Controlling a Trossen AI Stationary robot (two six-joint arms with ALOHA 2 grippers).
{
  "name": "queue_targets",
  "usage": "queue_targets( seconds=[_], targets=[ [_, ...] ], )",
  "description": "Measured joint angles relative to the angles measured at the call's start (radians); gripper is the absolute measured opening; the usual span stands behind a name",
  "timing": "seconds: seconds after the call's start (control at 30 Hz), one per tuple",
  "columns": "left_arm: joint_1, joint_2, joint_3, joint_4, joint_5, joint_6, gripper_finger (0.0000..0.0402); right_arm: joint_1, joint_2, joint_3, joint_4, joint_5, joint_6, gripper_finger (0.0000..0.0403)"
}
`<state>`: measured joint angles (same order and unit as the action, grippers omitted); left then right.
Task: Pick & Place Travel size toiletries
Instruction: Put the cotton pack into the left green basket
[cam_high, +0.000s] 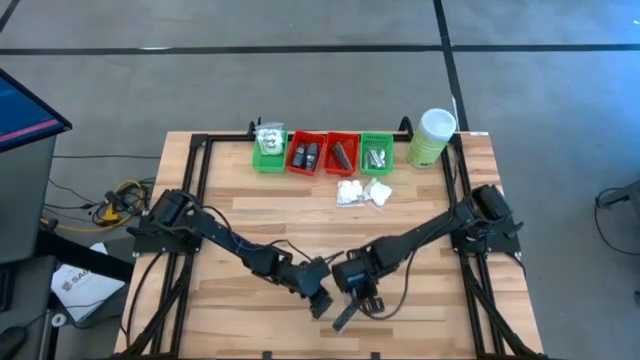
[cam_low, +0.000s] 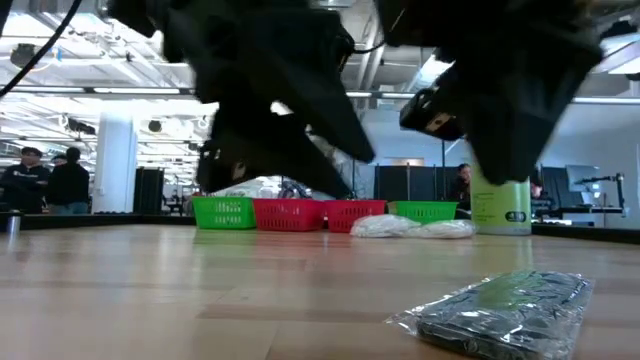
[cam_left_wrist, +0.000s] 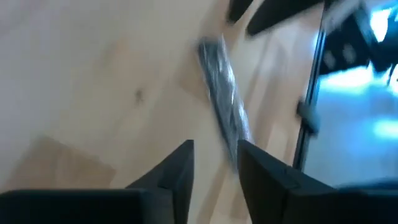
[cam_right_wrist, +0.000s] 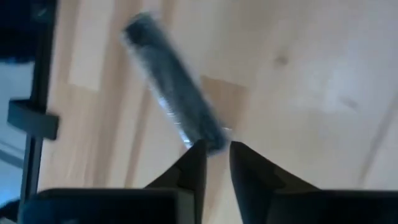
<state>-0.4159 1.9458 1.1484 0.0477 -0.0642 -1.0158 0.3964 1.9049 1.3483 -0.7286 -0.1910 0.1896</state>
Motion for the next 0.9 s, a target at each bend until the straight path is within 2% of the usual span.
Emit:
queue_targets(
  seconds=[0.07, 0.13, 0.23, 0.33, 0.43, 0.6, 0.73, 0.9],
  targets=[
    [0.004, -0.021, 0.0, 0.002, -0.038, -0.009, 0.0099, -0.025, -0.02, 0.001, -0.026, 0.004, 0.033, 0.0076],
    [0.019, -0.045, 0.001, 0.012, -0.062, -0.001, 0.0063, -0.05, -0.056, 0.004, -0.037, 0.049, 0.066, 0.0077],
    [0.052, -0.071, 0.001, -0.004, -0.067, 0.035, 0.0012, -0.104, -0.114, 0.004, -0.095, 0.155, 0.11, 0.0054],
    [0.096, -0.096, 0.0, -0.036, -0.08, 0.061, 0.0005, -0.182, -0.165, 0.004, -0.196, 0.281, 0.165, 0.0013],
    [0.14, -0.118, 0.0, -0.091, -0.107, 0.093, 0.0001, -0.274, -0.193, 0.005, -0.273, 0.377, 0.194, 0.001],
    [0.206, -0.154, 0.0, -0.13, -0.072, 0.196, 0.0001, -0.455, -0.181, 0.001, -0.345, 0.379, 0.165, 0.0002],
    [0.242, -0.188, 0.0, -0.162, -0.042, 0.301, 0.0001, -0.577, -0.14, 0.0, -0.335, 0.375, 0.145, 0.0001],
    [0.27, -0.251, 0.0, -0.293, -0.045, 0.411, 0.0001, -0.671, -0.078, 0.001, -0.334, 0.345, 0.116, 0.0001]
  ],
)
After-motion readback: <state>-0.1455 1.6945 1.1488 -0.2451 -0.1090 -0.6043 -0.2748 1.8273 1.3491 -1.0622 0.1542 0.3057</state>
